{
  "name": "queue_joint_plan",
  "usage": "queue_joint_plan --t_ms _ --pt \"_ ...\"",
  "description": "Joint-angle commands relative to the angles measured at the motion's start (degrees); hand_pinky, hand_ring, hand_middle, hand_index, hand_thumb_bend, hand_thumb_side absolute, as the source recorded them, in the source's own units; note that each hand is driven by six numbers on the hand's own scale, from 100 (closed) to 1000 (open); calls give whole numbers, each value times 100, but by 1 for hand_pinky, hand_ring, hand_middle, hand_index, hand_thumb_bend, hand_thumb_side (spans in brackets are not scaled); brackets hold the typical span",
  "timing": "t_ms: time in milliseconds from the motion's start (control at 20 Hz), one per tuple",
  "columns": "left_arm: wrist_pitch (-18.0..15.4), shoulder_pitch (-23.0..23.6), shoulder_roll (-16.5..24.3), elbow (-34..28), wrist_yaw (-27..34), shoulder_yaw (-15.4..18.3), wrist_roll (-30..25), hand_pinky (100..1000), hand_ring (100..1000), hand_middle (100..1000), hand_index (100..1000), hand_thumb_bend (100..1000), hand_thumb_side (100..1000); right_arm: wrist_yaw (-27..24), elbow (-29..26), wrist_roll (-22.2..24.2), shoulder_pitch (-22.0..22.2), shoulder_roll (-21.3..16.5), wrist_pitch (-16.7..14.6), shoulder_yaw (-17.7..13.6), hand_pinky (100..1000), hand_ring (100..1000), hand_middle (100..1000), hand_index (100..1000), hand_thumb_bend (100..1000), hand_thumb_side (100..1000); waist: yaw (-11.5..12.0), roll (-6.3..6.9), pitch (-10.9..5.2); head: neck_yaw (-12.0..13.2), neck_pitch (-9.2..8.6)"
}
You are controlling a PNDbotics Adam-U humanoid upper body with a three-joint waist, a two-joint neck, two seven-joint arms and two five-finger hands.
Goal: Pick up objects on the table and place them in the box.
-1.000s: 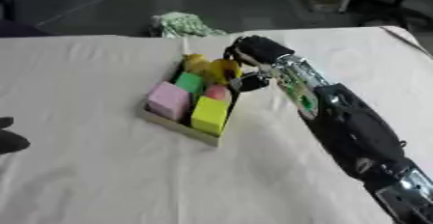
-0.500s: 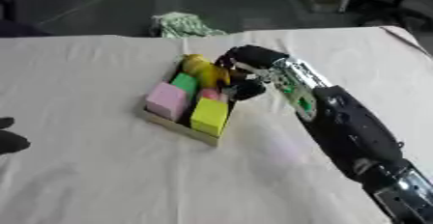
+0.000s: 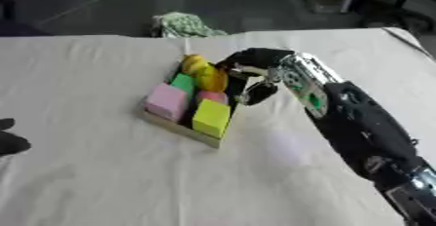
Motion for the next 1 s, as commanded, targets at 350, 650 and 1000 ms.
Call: queue_joint_plan --t_ms 350,650,1000 --pt "25 -22 79 -122 8 31 18 825 724 634 867 100 810 197 -1078 584 14 -589 -257 -171 866 924 932 952 100 404 -38 -52 -133 42 -38" --pt "30 -31 79 -122 13 32 20 825 724 634 867 100 814 599 -1196 772 142 -537 -327 -54 864 926 934 947 100 431 -32 -53 -139 42 -70" --pt "33 -40 74 -122 13 25 17 825 723 634 867 100 816 876 -794 835 141 -292 -426 63 862 923 930 941 100 437 -16 -48 -125 31 -71"
